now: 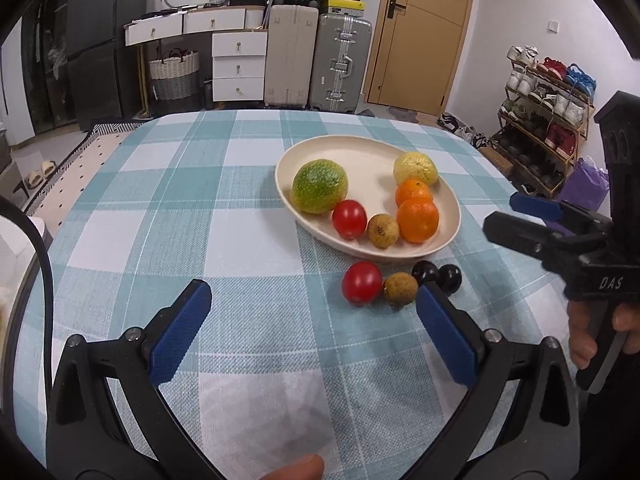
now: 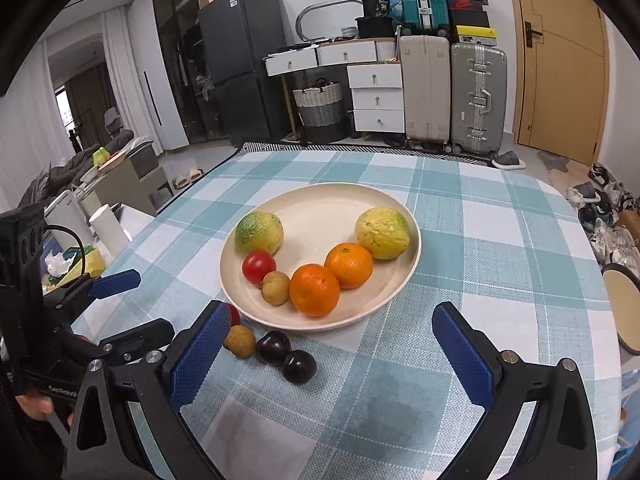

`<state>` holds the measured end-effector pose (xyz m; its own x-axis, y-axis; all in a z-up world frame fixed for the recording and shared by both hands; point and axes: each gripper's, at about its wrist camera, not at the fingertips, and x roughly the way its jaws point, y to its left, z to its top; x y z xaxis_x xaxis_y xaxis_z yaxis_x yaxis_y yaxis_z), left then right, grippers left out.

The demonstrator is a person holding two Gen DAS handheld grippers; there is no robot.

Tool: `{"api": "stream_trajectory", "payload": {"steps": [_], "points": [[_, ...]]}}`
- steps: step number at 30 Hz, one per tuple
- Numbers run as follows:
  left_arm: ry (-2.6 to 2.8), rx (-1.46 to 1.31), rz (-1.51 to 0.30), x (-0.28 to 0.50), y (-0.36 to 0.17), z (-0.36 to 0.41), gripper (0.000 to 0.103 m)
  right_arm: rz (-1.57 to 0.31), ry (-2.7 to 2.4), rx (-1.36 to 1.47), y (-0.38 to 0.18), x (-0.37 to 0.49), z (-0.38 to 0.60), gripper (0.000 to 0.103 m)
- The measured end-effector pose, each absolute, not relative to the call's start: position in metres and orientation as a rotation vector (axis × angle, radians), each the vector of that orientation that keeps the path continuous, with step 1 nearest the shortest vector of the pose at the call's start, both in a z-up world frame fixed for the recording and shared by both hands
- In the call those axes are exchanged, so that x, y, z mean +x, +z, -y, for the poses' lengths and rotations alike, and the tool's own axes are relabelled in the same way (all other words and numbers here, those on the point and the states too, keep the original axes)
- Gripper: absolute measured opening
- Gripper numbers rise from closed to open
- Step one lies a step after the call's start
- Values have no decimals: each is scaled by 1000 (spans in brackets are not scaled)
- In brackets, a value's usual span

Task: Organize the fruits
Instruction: 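Withdraw both tools from the plate toward the fruits left on the cloth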

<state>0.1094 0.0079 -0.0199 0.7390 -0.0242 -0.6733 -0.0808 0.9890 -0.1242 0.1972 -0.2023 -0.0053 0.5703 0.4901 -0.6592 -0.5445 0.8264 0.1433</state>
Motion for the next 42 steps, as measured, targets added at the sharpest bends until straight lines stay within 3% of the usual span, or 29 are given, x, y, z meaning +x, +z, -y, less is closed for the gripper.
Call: {"api": "stream_trajectory", "payload": {"steps": [11, 21, 27, 31, 35, 42], "points": [[47, -115, -821, 119, -39, -7, 102, -848, 662, -119, -30, 206, 204, 102], [6, -77, -854, 145, -46, 1, 102, -893, 692, -166, -42, 206, 196, 85], [-17, -83, -869, 157, -48, -4, 102, -929, 705, -213, -52, 205, 189, 84], [-41, -73, -891, 165, -53, -6, 101, -935, 716, -226, -56, 205, 189, 77], [-66, -55, -904, 168, -56, -5, 95, -932, 703, -255, -59, 204, 186, 71], [-115, -6, -918, 173, -60, 1, 72, -919, 705, -280, -59, 201, 180, 64]]}}
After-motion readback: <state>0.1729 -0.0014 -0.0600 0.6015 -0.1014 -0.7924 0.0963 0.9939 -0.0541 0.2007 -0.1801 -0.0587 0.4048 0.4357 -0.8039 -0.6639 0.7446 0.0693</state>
